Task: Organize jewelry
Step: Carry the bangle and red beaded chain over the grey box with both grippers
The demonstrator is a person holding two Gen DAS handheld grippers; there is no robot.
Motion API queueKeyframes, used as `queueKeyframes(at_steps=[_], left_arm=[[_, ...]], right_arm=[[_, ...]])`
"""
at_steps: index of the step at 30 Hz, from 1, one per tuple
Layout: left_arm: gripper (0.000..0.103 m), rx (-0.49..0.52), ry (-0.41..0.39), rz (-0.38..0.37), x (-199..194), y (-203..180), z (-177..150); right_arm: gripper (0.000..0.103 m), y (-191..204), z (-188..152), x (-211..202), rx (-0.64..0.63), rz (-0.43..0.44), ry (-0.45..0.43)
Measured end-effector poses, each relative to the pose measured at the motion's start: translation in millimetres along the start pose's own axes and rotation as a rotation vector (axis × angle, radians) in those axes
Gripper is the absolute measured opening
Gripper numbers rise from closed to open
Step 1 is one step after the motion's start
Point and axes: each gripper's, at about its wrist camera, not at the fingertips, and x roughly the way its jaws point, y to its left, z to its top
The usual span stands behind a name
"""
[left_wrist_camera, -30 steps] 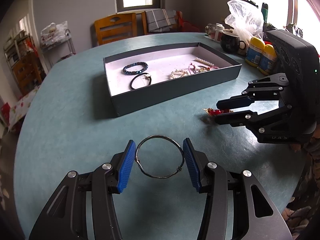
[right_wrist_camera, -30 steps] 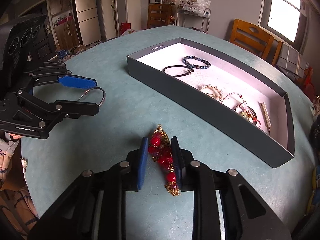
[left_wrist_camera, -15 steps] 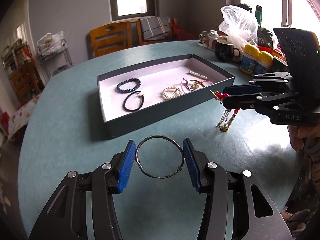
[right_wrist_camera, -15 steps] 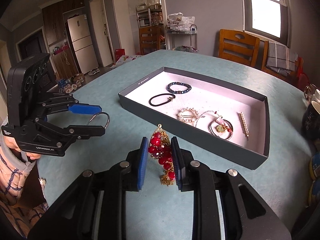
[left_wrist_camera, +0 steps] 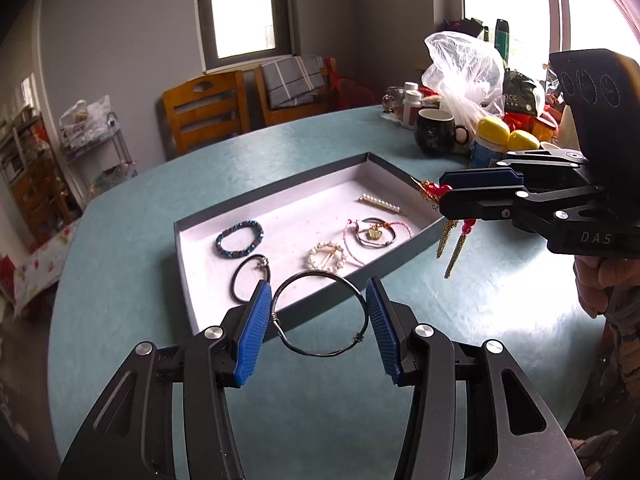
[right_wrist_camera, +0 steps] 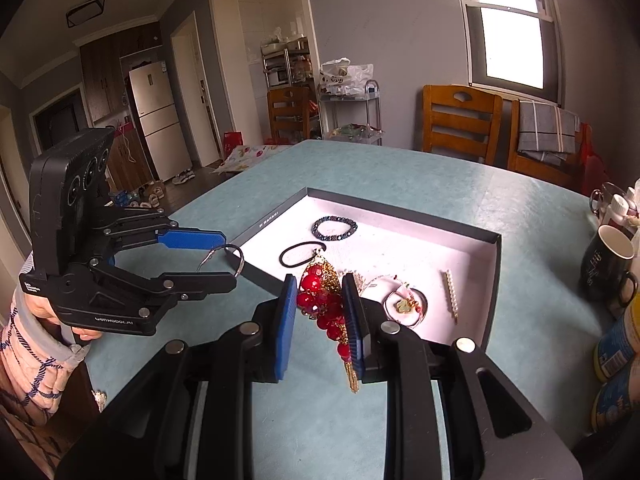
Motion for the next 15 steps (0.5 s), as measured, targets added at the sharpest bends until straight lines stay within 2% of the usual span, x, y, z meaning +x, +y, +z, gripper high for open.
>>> queueKeyframes(at_steps=[8, 15], left_arm=[[0.051, 0.023, -0.001, -0.004, 28, 4, 40], [0.051, 0.007, 0.029, -0.006, 71, 18, 71]], right_arm=[[0.023, -27, 33, -4, 0.016, -0.009, -0.038], [0.023, -62, 61, 16, 0.060, -0.012, -0.029]])
